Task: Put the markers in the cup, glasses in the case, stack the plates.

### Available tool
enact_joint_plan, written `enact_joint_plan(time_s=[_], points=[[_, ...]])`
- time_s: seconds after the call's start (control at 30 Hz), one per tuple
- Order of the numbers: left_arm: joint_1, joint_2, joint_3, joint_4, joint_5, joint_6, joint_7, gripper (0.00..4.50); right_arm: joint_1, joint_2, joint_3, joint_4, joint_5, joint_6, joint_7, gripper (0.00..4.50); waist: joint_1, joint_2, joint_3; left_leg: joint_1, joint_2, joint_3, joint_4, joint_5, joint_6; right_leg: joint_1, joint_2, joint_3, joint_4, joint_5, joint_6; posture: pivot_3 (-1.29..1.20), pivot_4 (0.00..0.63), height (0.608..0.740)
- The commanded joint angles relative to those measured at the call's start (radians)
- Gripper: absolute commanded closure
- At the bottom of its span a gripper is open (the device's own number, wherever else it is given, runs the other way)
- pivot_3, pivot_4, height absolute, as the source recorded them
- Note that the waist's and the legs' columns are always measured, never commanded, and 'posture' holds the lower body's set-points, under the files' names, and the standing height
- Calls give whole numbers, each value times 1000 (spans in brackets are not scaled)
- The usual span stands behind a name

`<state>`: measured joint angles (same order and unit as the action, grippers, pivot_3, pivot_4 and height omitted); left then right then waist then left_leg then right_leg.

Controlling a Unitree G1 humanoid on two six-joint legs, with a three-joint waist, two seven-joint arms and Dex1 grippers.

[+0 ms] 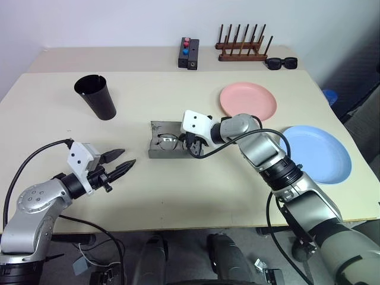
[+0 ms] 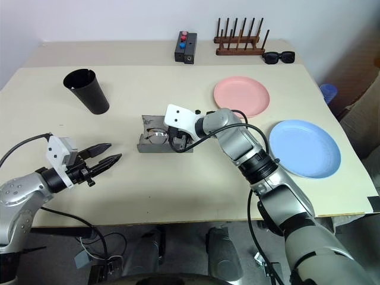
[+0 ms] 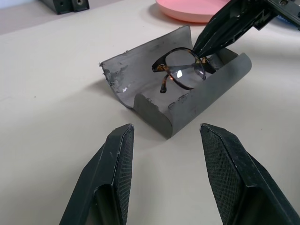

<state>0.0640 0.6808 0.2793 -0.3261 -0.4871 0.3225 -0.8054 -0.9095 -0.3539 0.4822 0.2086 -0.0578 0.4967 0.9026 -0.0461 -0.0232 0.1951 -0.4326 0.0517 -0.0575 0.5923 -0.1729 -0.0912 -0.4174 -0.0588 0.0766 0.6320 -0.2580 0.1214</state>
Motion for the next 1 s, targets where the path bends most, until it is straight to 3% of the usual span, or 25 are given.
enact_joint_plan(time_s=[0.03, 0.13, 0.23, 0.33, 0.43, 0.6, 0.8, 1.0], points=[[-13, 6, 3, -18, -1, -1, 2, 2215, -11, 28, -66, -41, 27, 22, -23, 2591, 0, 0, 0, 0, 0, 0, 0, 0, 0, 0, 0, 0, 0, 0, 0, 0, 150, 740], [-17, 1, 9, -28, -11, 15, 18, 2215, -7, 33, -105, -70, 53, 35, -27, 1246, 0, 0, 0, 0, 0, 0, 0, 0, 0, 0, 0, 0, 0, 0, 0, 0, 150, 740], [-69, -19, 30, -23, -70, 77, 56, 2215, 13, 20, -139, -126, 82, 33, -20, 1246, 4, 0, 0, 0, 0, 0, 0, 0, 0, 0, 0, 0, 0, 0, 0, 0, 150, 740], [-171, -25, 9, 27, -76, 135, 93, 3030, 68, -18, -158, -212, 103, 10, 7, 1191, 6, -1, 0, 0, 0, -1, 1, 0, 0, 2, 0, -1, 0, 0, 0, 0, 150, 740], [-353, -33, -84, 158, -3, 155, 111, 4457, 155, -77, -164, -318, 126, -26, 53, 1191, 12, -1, 0, 0, 0, -2, 2, 0, 0, 3, 0, -1, 0, 0, 1, 0, 150, 740], [-703, -91, -242, 501, 130, 188, 120, 4457, 268, -147, -173, -442, 154, -41, 86, 1191, 19, -1, 0, 0, -1, -3, 5, 0, 0, 5, 1, -1, 0, 1, 3, 0, 150, 740], [-1070, -203, -359, 1006, 272, 110, 62, 4457, 383, -202, -209, -595, 195, 16, 68, 1191, 26, -1, 0, 0, -1, -4, 3, 0, 0, 4, 2, -2, 0, 1, 7, 0, 150, 740], [-1228, -262, -428, 1278, 361, 72, -85, 4457, 468, -237, -257, -705, 230, 91, 24, 1191, 23, -1, 0, 0, -1, -4, 3, 0, 0, 4, 2, -1, 0, 1, 7, 0, 150, 740]])
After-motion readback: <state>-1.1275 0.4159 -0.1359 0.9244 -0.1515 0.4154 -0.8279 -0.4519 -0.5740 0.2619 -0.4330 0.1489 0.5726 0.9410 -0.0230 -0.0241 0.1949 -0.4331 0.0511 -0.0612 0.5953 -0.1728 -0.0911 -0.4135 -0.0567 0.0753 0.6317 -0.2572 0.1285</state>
